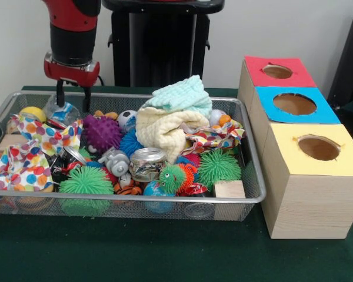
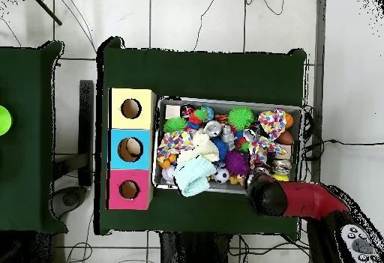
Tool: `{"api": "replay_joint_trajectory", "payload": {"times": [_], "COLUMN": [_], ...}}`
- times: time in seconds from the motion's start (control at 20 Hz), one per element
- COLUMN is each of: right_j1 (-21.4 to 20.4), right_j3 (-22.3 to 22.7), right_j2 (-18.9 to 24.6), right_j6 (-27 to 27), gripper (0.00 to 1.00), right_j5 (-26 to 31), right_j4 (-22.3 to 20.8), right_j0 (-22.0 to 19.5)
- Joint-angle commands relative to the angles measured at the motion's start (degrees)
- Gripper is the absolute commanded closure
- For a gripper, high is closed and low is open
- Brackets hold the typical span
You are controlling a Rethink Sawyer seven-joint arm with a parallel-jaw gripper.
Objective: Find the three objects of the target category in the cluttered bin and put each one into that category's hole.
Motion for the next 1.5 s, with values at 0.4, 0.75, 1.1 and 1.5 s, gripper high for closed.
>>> {"api": "replay_joint_trajectory", "payload": {"times": [0.4, 0.75, 1.1, 1.5], "right_j1": [4.7, 6.2, 9.4, 11.1], "right_j3": [-7.3, -9.3, -12.4, -12.3], "right_j2": [-9.0, -14.5, -19.0, -19.6], "right_j6": [7.2, 8.1, 8.9, 8.4], "gripper": [0.0, 0.0, 0.0, 0.0], "right_j5": [-8.4, -6.0, -4.8, -7.2], "right_j4": [-5.8, -4.1, -2.7, -0.9], "right_j0": [9.8, 15.1, 19.3, 19.7]}}
